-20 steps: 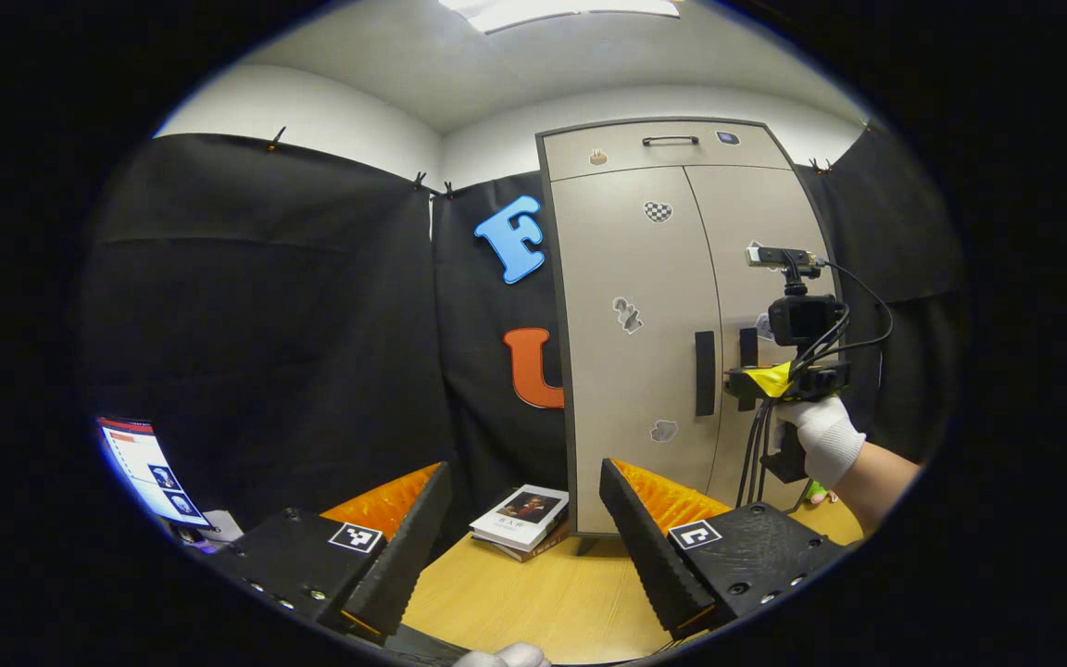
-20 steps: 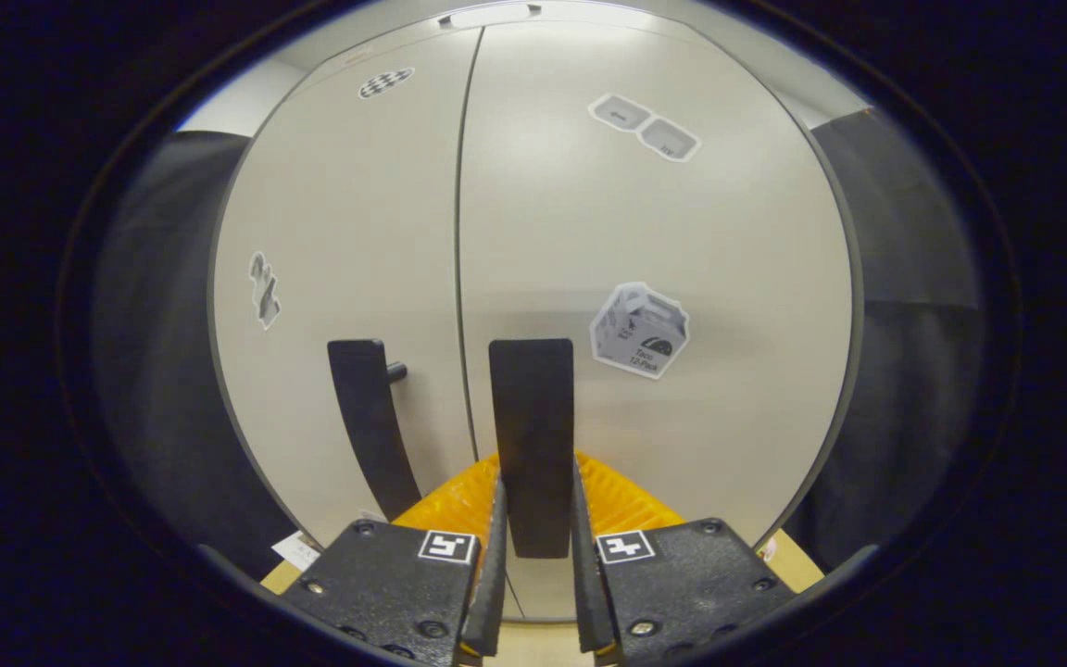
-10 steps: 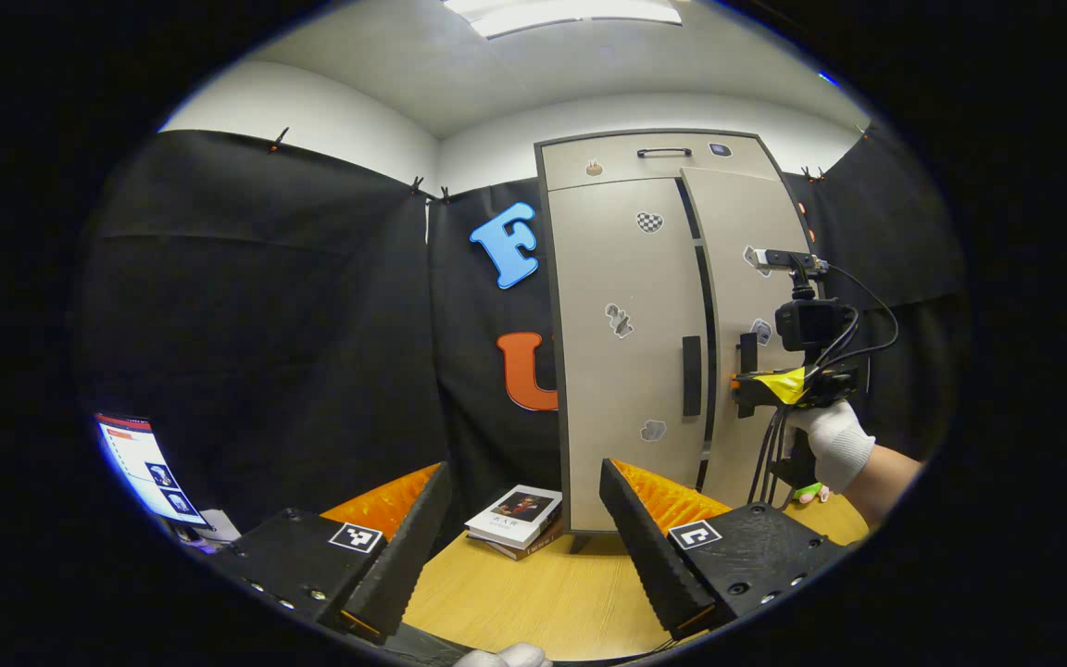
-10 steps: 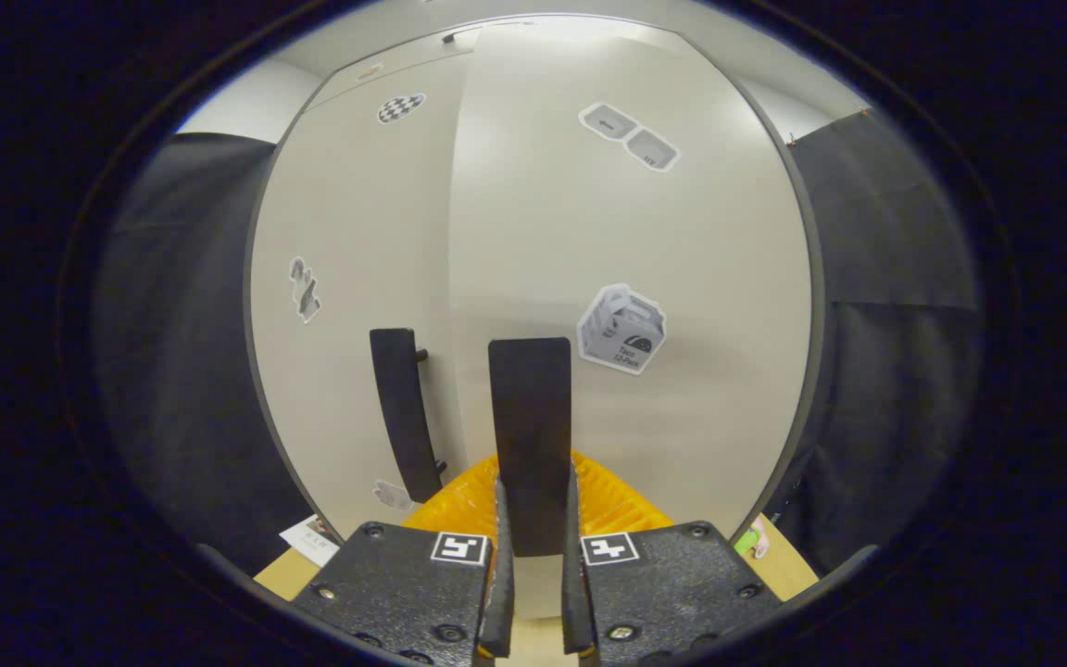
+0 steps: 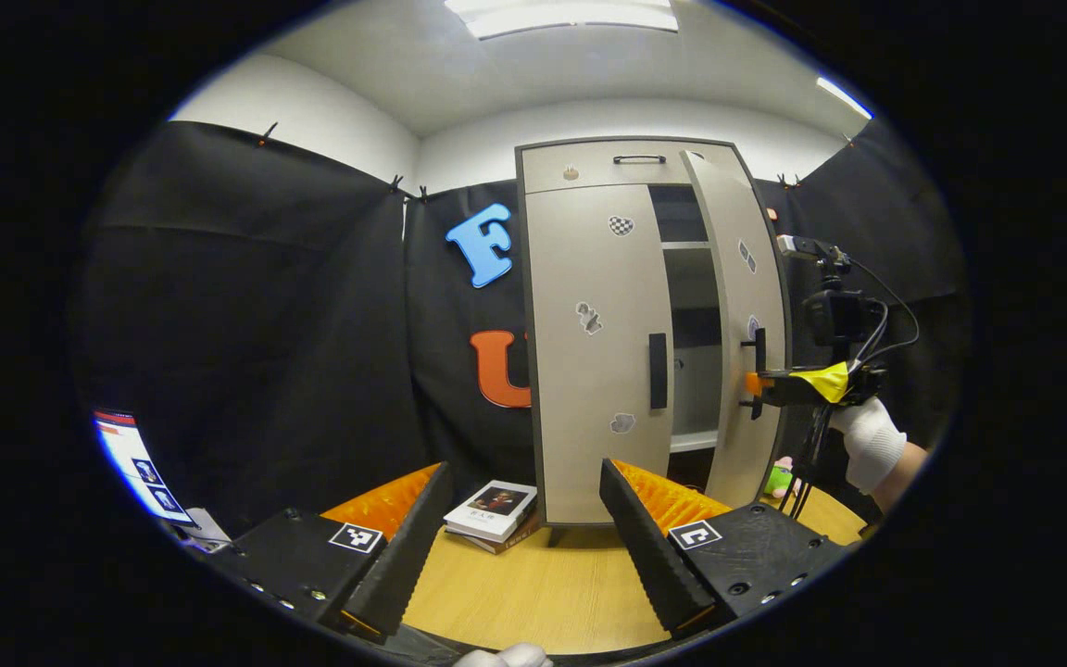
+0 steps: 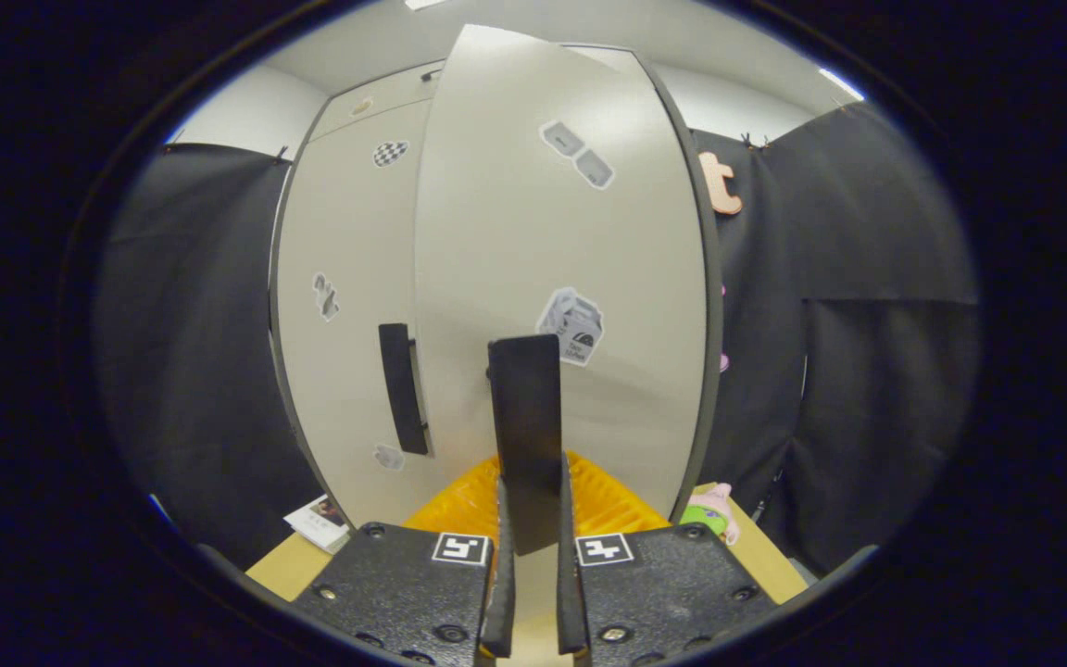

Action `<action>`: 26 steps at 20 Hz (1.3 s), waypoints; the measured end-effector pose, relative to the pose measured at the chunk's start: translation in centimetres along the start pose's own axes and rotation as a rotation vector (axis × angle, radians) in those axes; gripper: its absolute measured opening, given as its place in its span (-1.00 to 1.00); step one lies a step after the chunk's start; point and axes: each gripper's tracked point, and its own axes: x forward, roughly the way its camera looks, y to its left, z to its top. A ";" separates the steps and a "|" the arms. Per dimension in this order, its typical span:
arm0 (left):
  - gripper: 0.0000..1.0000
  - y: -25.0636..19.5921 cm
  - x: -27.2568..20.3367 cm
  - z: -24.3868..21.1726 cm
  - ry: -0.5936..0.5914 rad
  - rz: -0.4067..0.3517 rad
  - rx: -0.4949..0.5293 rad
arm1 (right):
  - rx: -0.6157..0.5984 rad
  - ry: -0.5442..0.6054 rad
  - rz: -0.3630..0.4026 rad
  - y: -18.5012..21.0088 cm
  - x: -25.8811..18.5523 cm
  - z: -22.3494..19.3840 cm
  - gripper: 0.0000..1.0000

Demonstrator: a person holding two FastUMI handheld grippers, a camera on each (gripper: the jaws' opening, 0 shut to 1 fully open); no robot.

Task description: Open the right door of the double-door shoe cabinet with the right hand, and open the left door with the left hand.

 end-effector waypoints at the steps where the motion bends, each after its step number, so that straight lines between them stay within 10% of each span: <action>1: 0.92 -0.2 -0.1 0.1 0.000 -0.013 -0.001 | 0.005 0.000 -0.005 -0.6 -0.7 -0.1 -0.58; 20: 0.93 -11.4 2.4 1.6 -0.037 -0.237 -0.025 | 0.006 -0.003 -0.170 -16.3 -7.0 0.3 -0.93; 26: 0.93 -14.8 2.3 2.2 -0.033 -0.240 -0.016 | -0.027 0.002 -0.103 -17.9 -6.9 0.4 -0.94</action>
